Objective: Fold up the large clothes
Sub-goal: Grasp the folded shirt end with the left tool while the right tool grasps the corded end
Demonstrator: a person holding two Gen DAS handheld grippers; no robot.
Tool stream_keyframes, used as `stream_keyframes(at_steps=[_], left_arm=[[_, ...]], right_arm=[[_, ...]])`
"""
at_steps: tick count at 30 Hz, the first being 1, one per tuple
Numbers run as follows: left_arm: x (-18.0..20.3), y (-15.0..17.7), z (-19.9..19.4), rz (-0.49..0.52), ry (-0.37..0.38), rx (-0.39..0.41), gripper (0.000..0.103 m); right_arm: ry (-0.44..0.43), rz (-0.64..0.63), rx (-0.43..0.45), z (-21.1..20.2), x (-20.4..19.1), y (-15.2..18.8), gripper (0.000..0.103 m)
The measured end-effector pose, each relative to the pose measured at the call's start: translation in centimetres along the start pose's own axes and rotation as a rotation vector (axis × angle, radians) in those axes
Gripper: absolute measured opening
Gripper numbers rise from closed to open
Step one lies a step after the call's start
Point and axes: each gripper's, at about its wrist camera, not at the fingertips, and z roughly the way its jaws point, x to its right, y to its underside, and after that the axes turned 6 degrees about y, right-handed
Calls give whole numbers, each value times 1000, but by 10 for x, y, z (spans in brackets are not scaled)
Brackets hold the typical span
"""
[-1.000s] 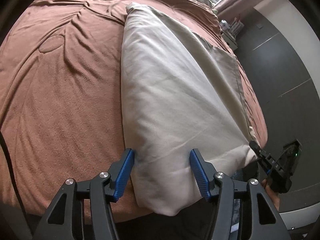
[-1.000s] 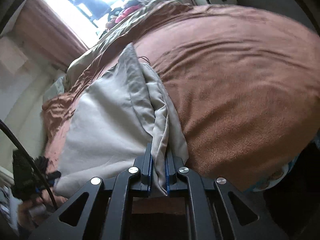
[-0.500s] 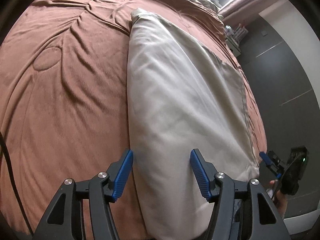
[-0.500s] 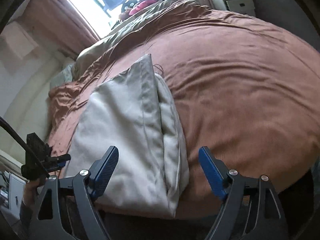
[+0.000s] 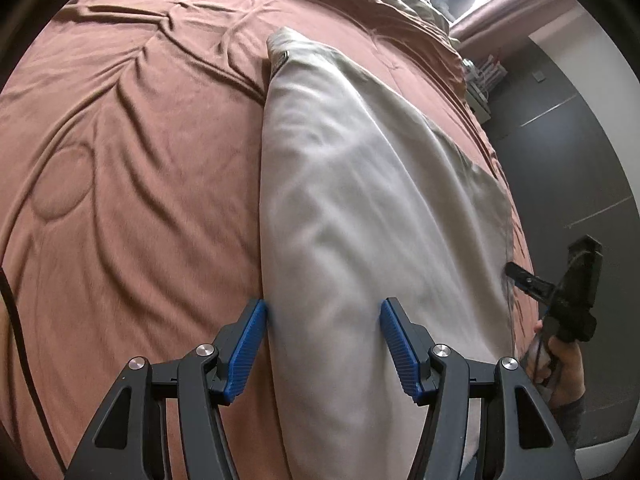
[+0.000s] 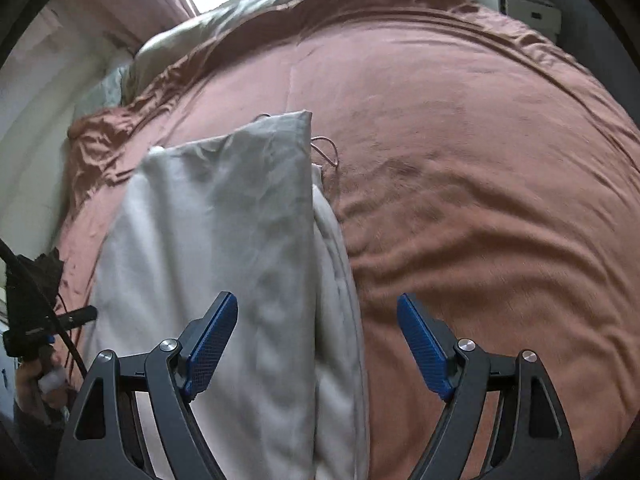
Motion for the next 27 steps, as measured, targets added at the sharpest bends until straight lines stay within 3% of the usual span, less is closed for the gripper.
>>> stream_keyframes(at_steps=[8,13,15,19,27], left_arm=[[-11,-36,18,-10,-10,22,61],[-16,-49,23,-23,-2,33,62],[-18,-56,26,-28,2,41,62],[-21,-67,27,-33,10,47,62],[-13,-74,28,-3,-30,82,60]], right_arm=[[6,61,4,40,16,-51,63],[-2,87,24,53,14,-52,60],[-60,108,15,55,20,-55,60],[-263,122,-80,60,29,-52,60],[-364,100,-188,73,33,-42,62]])
